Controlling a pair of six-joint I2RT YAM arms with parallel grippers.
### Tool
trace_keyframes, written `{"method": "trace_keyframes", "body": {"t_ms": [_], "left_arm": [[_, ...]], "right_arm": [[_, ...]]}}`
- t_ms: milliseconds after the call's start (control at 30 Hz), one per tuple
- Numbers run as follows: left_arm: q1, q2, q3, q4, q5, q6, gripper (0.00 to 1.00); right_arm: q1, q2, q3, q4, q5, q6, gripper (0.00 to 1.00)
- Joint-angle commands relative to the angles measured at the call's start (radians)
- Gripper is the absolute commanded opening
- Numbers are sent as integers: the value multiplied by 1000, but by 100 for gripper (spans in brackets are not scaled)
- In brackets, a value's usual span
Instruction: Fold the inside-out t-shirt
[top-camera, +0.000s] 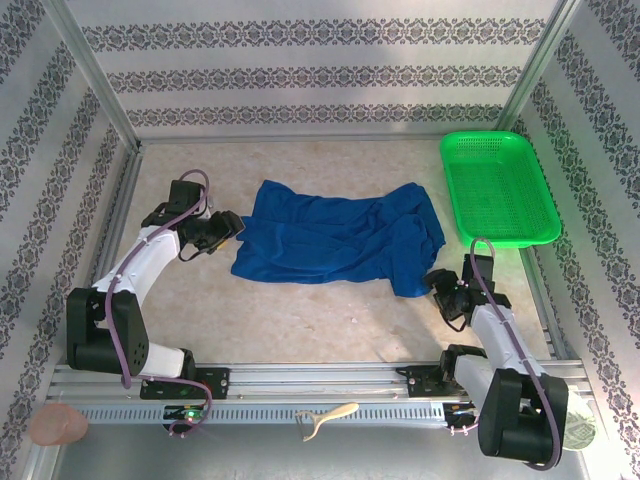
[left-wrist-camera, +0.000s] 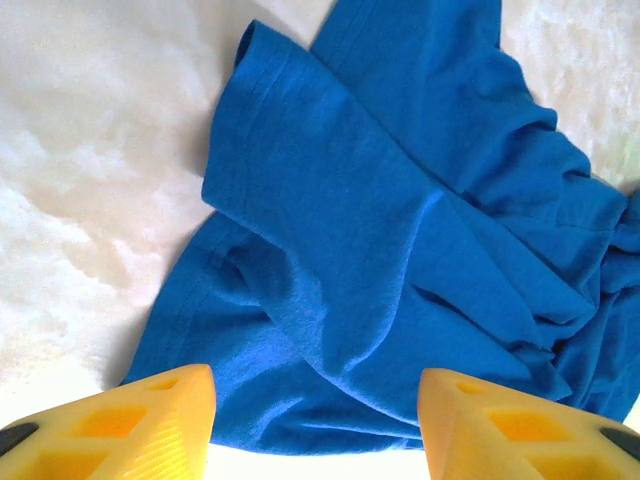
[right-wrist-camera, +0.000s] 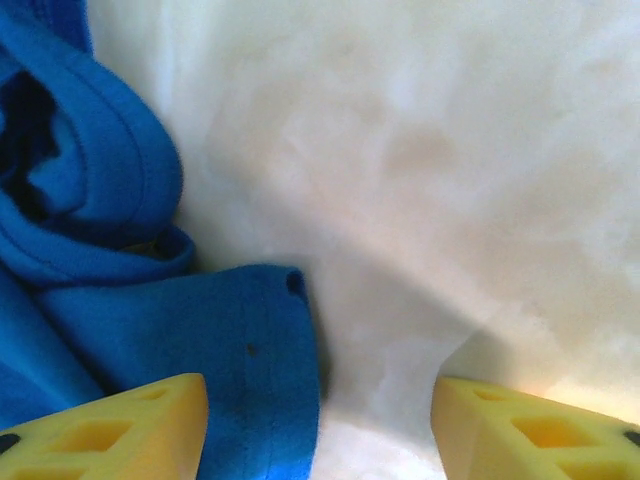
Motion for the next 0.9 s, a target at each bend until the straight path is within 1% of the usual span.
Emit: {"method": "trace_keyframes", "body": {"t_ms": [0,167,200,267,367,400,467,533,567,867], "left_arm": [[7,10,23,-8,8,30,56],[7,8,20,-10,5,31,56],[7,7,19,-9,5,30,56],[7,6,17,-8,3,28,56],[7,4,16,-4,3,25,56],[7,5,16,-3,3,23,56],[7,5,16,1,5,20,56],[7,8,16,5,6,17,56],[7,8,14,7,7,15,56],[6,29,20,23,11,9,56]], "right_arm": [[-2,69,0,131,-70,8,58],[-4,132,20,178,-99,9,51],[-4,145,52,186,-110,8,49],[-3,164,64,191,-131,1,47],[-3,172,68,199,-151,1,38],[-3,169,68,197,-154,1,38],[-3,155,72,188,-160,2,40],[-4,135,78,173,-170,4,49],[-4,128,80,164,-169,5,51],[3,104,76,146,-179,27,52]]}}
